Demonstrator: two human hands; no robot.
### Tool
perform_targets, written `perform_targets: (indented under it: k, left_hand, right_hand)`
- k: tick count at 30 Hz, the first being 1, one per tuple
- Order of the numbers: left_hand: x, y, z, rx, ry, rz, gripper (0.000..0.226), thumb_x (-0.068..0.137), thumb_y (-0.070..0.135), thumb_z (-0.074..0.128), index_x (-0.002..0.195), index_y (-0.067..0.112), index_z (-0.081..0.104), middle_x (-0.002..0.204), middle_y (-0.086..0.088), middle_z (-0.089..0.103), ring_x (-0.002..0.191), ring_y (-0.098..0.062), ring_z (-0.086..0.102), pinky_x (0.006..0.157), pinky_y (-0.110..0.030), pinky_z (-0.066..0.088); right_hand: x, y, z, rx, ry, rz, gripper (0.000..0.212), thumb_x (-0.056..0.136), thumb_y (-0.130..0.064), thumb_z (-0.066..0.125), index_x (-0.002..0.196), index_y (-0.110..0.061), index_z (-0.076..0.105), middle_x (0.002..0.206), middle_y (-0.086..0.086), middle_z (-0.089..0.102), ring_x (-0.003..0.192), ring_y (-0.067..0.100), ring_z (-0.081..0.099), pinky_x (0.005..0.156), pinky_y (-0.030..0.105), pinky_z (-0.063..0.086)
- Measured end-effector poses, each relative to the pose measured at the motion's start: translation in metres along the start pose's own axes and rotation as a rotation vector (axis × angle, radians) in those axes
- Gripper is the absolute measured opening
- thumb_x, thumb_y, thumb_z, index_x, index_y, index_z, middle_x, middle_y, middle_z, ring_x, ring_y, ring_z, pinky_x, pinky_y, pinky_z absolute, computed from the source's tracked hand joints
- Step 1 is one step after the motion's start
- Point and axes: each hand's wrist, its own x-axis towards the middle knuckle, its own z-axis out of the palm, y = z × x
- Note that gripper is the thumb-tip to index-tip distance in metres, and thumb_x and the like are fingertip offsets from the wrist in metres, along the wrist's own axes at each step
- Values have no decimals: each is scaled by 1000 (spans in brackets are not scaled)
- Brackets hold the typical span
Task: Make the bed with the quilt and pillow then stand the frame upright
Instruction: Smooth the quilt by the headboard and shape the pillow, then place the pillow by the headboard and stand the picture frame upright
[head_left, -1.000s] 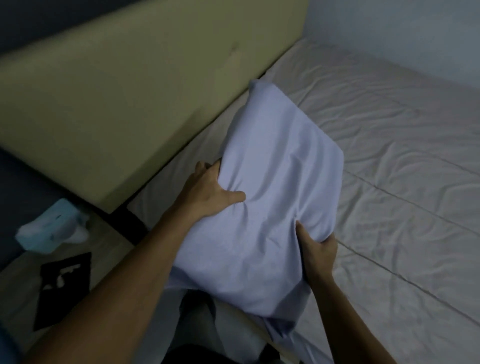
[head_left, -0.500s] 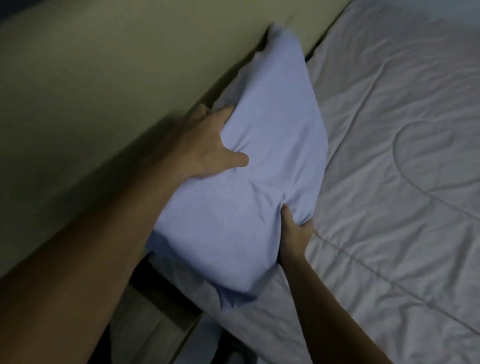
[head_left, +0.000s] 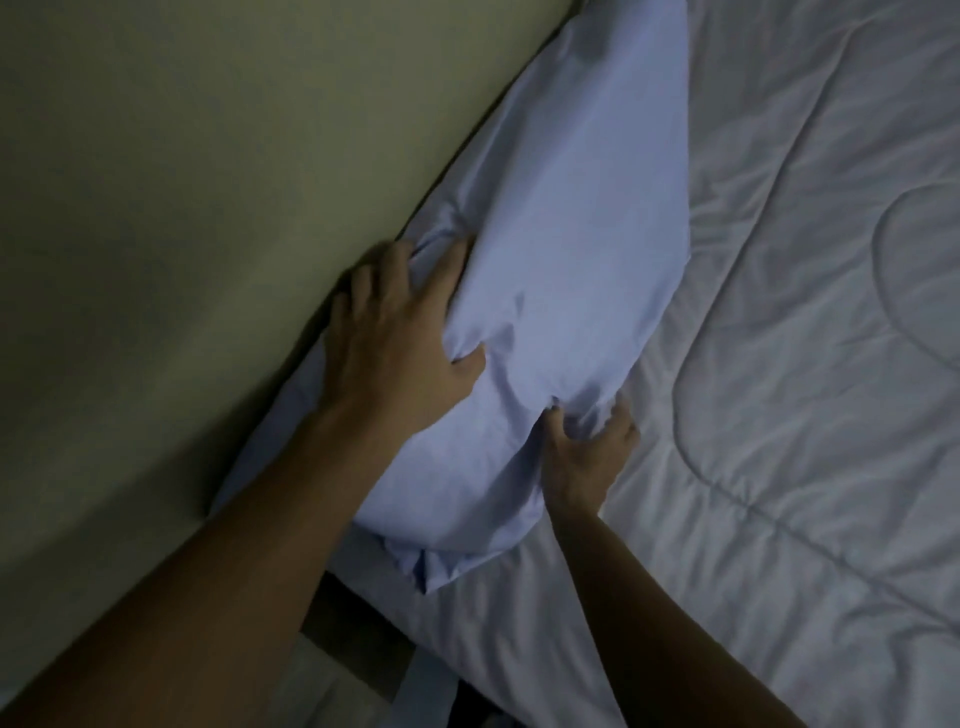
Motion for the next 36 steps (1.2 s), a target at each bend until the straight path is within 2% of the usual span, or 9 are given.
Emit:
perform_targets:
  k: [2, 6, 10, 14, 19, 22, 26, 30, 36]
  left_hand:
    - [0, -4, -4, -40, -19, -1, 89, 71, 61, 61, 149, 35, 29, 152, -7, 37, 124, -39, 45, 98, -49, 42]
    - [-2, -13, -13, -61, -107, 18, 100, 73, 71, 63, 154, 38, 15, 163, -2, 19, 140, -33, 33, 110, -48, 36]
    - [-21, -19, -15, -62, -93, 1, 103, 75, 69, 64, 156, 34, 11, 164, -9, 14, 148, -30, 21, 115, -46, 27]
    - [-59, -21, -15, 9, -35, -51, 91, 83, 60, 60, 157, 24, 18, 162, -16, 21, 146, -34, 27, 114, -47, 28]
    - [-116, -10, -24, 16, -111, -125, 79, 94, 24, 60, 157, 13, 14, 165, -10, 12, 150, -30, 20, 117, -48, 26]
    - [-154, 2, -38, 37, -140, -192, 78, 92, 9, 51, 158, 13, 9, 165, -9, 11, 150, -31, 19, 118, -48, 24]
    - [-208, 15, -54, -3, -129, -301, 72, 95, 14, 50, 157, 12, 13, 164, -9, 15, 150, -29, 20, 117, -45, 23]
    - [-264, 24, -64, -46, -233, -450, 69, 99, 24, 43, 158, 16, 6, 165, -5, 10, 151, -24, 14, 121, -44, 16]
    - [-356, 37, -91, -128, -224, -697, 62, 99, 27, 43, 156, 17, 20, 159, -7, 31, 142, -27, 34, 113, -39, 31]
  right_hand:
    - [-8, 1, 2, -80, -77, -58, 73, 93, -41, 64, 153, -14, 32, 153, 6, 40, 140, 20, 40, 113, 30, 34]
    - [-9, 3, 6, -115, -381, 131, 71, 101, -50, 40, 160, -20, 14, 167, 4, 18, 153, 25, 21, 124, 42, 21]
    - [-13, -5, -31, -310, -524, 104, 62, 102, -53, 37, 154, -19, 33, 157, 9, 41, 143, 32, 41, 112, 38, 34]
    - [-27, -14, -82, -513, -561, 21, 51, 103, -38, 43, 148, -13, 43, 150, 11, 50, 135, 31, 49, 106, 33, 38]
    - [-53, -24, -131, -626, -603, 18, 47, 100, -33, 49, 144, -17, 48, 145, 13, 54, 125, 31, 56, 97, 31, 43]
    - [-70, -30, -152, -654, -669, -57, 47, 98, -33, 52, 142, -17, 50, 135, 11, 61, 119, 28, 60, 90, 27, 41]
    - [-94, -45, -168, -697, -792, -183, 43, 96, -29, 54, 137, -16, 54, 105, 3, 66, 100, 21, 61, 84, 22, 39]
    - [-123, -55, -180, -753, -913, -390, 38, 96, -20, 55, 133, -12, 59, 122, 7, 67, 113, 28, 62, 92, 24, 42]
    - [-184, -59, -178, -768, -1047, -683, 34, 94, -10, 54, 126, -4, 64, 117, 15, 70, 103, 36, 67, 80, 24, 42]
